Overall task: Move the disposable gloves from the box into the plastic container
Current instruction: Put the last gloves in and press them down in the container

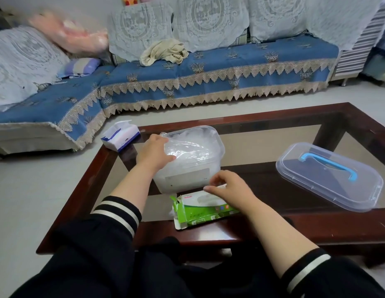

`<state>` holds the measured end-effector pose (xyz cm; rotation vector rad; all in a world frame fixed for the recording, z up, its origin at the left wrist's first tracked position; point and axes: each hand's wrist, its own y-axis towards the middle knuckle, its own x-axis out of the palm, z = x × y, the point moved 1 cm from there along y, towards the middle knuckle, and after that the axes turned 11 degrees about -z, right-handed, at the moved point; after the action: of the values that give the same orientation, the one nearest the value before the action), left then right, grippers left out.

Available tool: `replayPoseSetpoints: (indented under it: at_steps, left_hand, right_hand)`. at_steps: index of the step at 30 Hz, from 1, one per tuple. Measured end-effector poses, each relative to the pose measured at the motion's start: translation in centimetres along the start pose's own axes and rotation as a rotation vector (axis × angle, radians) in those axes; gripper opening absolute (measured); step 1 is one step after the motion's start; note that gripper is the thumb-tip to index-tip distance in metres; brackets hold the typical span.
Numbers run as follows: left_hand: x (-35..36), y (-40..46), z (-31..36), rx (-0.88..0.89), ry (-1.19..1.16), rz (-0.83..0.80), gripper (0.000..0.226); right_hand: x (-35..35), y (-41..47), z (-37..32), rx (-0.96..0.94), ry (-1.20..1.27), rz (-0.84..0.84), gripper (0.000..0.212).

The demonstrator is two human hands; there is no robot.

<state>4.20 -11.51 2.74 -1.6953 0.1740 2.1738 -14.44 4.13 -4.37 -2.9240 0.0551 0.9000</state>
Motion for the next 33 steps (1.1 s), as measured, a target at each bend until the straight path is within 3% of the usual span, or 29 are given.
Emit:
replayPoseSetpoints:
  at_steps: [3,5,8,9,10,12,14,17,23,27,31,33]
  left_hand:
    - [0.1,-0.9,0.3,-0.016,0.211,0.174,0.050]
    - [0.2,-1.8,0.8,0.019,0.176,0.376,0.031]
    - [0.7,-4.7,2.2,0.326,-0.078,0.721,0.024]
    - [1.2,-5.9,2.7,0.452,-0.161,0.739,0.027]
    - [1.9,-7.2,3.2,0.542,-0.234,0.675,0.032]
    - [3.5,-8.8,4.2,0.556,-0.300,0.339,0.039]
    - [5.9,-9.2,4.2,0.395,-0.307,-0.049,0.032]
    - [9.2,-9.0,3.1,0.263,-0.237,-0.265,0.068]
    - [10.4,-8.7,2.7,0.223,-0.196,-0.247,0.077]
    - [10.4,-8.7,2.6,0.220,-0.209,-0.273,0.078]
    - [10.3,-8.8,2.5,0.241,-0.233,-0.292,0.065]
    - [9.9,-9.1,2.9,0.251,-0.410,-0.261,0.042]
  right_hand:
    - [1.3,0.3,-0.1,-0.033,-0.203,-0.139,0.042]
    - [2.1,0.4,-0.1,-0.016,-0.337,-0.196,0.042]
    - [2.5,0.6,-0.3,0.034,-0.383,-0.185,0.030]
    - [2.4,0.7,-0.4,0.047,-0.373,-0.177,0.026]
    - [2.4,0.6,-0.6,0.060,-0.355,-0.167,0.023]
    - [2.1,0.6,-0.7,0.078,-0.317,-0.142,0.020]
    - [2.2,0.5,-0.7,0.088,-0.325,-0.125,0.019]
    - [2.3,0.6,-0.8,0.116,-0.270,-0.084,0.010]
    - [1.8,0.0,-1.8,0.028,-0.071,0.013,0.014]
    - [1.1,-0.9,-2.4,-0.042,0.192,0.310,0.009]
    - [-0.4,-1.9,-2.5,-0.118,0.459,0.612,0.013]
    - [-0.8,-1.8,-2.1,-0.129,0.511,0.648,0.017]
